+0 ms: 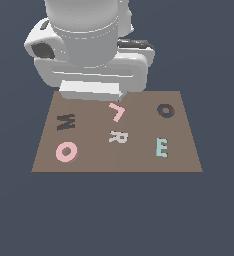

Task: Insert a designated object into the corresponding slot on a board.

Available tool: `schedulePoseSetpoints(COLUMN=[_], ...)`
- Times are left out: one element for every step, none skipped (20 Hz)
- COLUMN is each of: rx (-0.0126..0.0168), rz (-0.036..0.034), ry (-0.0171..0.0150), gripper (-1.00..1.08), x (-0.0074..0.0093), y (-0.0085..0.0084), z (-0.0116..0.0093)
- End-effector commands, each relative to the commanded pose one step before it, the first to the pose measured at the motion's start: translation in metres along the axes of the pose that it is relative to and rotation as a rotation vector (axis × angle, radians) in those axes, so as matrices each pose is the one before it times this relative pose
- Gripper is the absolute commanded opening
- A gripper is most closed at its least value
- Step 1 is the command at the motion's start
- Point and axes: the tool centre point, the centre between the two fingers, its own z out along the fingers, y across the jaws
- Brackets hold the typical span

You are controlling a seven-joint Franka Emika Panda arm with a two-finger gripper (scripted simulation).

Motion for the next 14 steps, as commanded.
schedulePoseSetpoints(rx=[0.0, -0.00001, 0.0, 0.0, 0.0, 0.0, 0.00001, 0.00001, 0.00001, 0.00002, 0.00003, 0.00004, 0.00005, 0.00006], rz=[0.0, 0.00069, 0.00218, 0.00372, 0.00512, 0.00659, 0.00805, 0.00957, 0.01103, 0.01251, 0.01391, 0.01533, 0.01672, 0.01806], ry=[0.0, 0.00001, 0.00002, 0.00003, 0.00004, 0.00005, 0.00006, 0.00007, 0.00009, 0.0001, 0.00011, 0.00012, 0.00013, 0.00014], gripper=[1.0, 1.0, 1.0, 1.0, 1.0, 1.0, 1.0, 1.0, 1.0, 1.0, 1.0, 1.0, 1.0, 1.0], x=[0.0, 0.00016, 0.00049, 0.00082, 0.00114, 0.00147, 0.0018, 0.00213, 0.00246, 0.00279, 0.00311, 0.00342, 0.00373, 0.00403], y=[0.00001, 0.00004, 0.00021, 0.00039, 0.0005, 0.00064, 0.00078, 0.00095, 0.00108, 0.00124, 0.00137, 0.00152, 0.00166, 0.0018], z=[0.0, 0.00014, 0.00043, 0.00072, 0.001, 0.00129, 0.00158, 0.00186, 0.00215, 0.00243, 0.00271, 0.00298, 0.00324, 0.00349])
